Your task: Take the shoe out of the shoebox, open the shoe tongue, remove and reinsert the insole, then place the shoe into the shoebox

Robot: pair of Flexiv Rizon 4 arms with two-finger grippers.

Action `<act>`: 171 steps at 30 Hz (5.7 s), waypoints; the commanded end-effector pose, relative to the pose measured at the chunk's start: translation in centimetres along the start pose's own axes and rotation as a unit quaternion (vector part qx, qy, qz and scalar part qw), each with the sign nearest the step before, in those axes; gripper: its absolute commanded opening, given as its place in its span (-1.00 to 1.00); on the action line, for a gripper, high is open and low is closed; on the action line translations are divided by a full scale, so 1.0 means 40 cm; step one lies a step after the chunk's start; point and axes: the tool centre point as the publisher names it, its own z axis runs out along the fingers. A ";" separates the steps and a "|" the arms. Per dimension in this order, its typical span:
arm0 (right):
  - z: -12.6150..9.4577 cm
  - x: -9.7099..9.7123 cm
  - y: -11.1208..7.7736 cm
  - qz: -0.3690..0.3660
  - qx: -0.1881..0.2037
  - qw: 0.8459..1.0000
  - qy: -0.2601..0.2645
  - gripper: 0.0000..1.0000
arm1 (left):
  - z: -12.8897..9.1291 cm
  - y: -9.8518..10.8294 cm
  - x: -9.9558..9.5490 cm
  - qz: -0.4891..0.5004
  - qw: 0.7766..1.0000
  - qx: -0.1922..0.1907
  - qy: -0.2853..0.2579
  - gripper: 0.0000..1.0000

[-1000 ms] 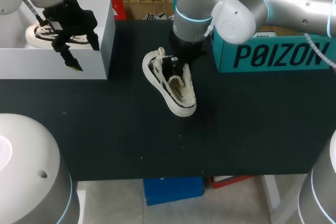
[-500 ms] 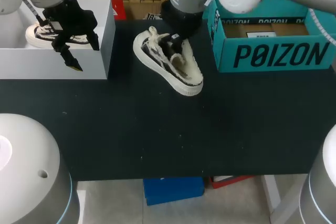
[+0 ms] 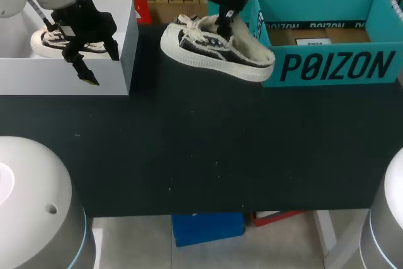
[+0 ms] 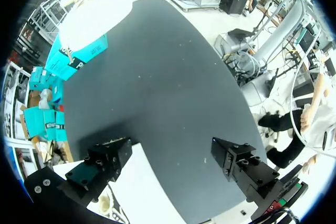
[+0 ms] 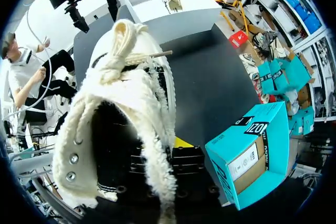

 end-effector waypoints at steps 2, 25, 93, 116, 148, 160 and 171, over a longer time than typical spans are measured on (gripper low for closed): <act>-0.127 -0.008 0.023 -0.133 0.036 0.990 -0.002 -1.00 | -0.001 -0.001 0.002 -0.001 1.000 -0.001 0.000 1.00; -0.134 -0.104 -0.006 -0.139 0.047 0.989 -0.003 -1.00 | -0.001 -0.001 0.002 -0.001 1.000 -0.001 0.000 1.00; 0.122 -0.775 -0.473 -0.185 0.044 0.982 0.018 -1.00 | -0.001 -0.001 0.002 -0.001 1.000 -0.001 0.000 1.00; 0.294 -0.783 -0.515 -0.162 0.049 0.985 0.015 -1.00 | -0.001 -0.001 0.002 -0.001 1.000 -0.001 0.000 1.00; 0.412 -0.743 -0.535 -0.160 0.061 0.984 0.051 1.00 | -0.001 -0.001 0.002 -0.001 1.000 -0.001 0.000 1.00; 0.308 -0.774 -0.525 -0.156 0.065 0.985 0.035 1.00 | -0.001 -0.001 0.002 -0.001 1.000 -0.001 0.000 1.00; 0.144 -0.752 -0.501 -0.138 0.069 0.988 0.030 1.00 | -0.001 -0.001 0.002 -0.001 1.000 -0.001 0.000 1.00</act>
